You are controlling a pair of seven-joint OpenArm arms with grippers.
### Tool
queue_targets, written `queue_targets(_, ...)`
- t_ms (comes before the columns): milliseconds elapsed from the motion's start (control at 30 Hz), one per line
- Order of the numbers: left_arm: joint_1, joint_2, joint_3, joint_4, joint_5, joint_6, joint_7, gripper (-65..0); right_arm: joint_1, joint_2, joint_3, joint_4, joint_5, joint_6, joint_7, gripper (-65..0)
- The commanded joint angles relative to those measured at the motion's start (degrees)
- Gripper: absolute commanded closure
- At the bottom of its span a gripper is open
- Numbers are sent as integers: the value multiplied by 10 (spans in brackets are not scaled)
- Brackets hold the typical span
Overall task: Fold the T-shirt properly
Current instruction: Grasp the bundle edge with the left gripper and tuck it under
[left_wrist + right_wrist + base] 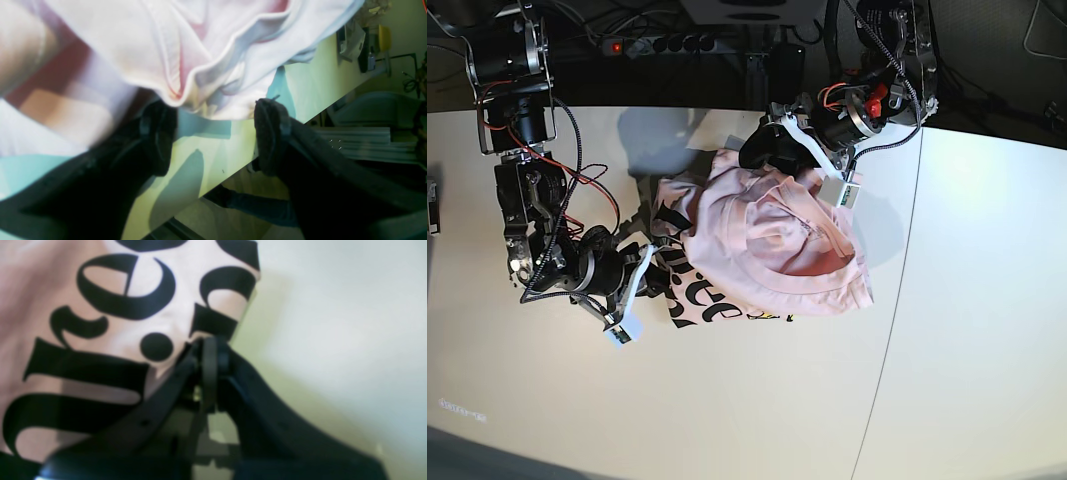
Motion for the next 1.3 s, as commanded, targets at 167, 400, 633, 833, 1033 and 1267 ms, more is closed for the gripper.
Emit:
queue_targets(167, -36, 2, 14, 7, -1, 0, -17, -242, 14, 6, 4, 8, 7, -11, 9, 0)
queue_targets(400, -63, 1, 14, 7, 29, -2, -18, -85, 14, 7, 4, 8, 6, -10, 9, 0)
queue_targets(633, -63, -34, 13, 7, 32, -15, -11, -26, 14, 21, 4, 4, -17, -11, 14, 0)
queue_targets(833, -71, -101, 12, 7, 26, -15, -9, -26, 14, 55, 4, 0, -16, -11, 23, 0)
queue_targets(1033, -91, -144, 12, 8, 10, -15, 5, -26, 14, 70, 4, 0, -12, -11, 23, 0)
queue_targets(1267, -140, -198, 12, 22, 6, -15, 27, -26, 14, 70, 4, 0, -8, -11, 22, 0)
